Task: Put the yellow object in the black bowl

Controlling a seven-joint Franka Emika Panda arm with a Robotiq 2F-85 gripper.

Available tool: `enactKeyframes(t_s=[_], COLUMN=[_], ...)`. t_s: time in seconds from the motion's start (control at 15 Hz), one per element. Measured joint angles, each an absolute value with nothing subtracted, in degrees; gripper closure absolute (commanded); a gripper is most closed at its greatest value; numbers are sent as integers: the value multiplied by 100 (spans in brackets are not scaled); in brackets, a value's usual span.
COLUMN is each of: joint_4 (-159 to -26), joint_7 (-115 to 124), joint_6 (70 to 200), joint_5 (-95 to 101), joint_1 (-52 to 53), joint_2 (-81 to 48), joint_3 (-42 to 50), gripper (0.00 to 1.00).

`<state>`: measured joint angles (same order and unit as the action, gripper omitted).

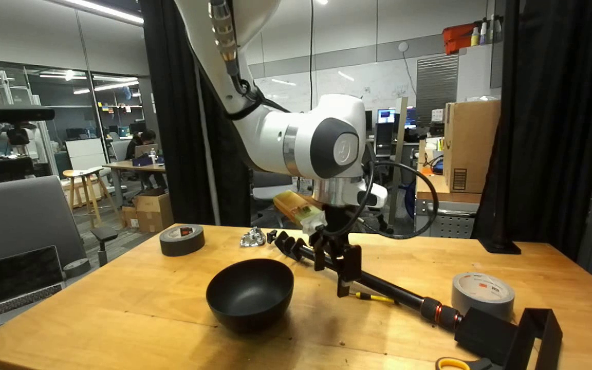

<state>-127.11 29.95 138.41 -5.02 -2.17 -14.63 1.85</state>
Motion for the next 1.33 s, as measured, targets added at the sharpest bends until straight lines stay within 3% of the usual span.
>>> enactKeyframes(t_s=[0.6,1.33], joint_4=[-12606,-11955], joint_7=[1255,1715], joint_6=[14003,13730], joint_5=[-632,-863], joint_1=[-405,-455], joint_2=[-1789,-2480], joint_3=[213,334], gripper=[0,0])
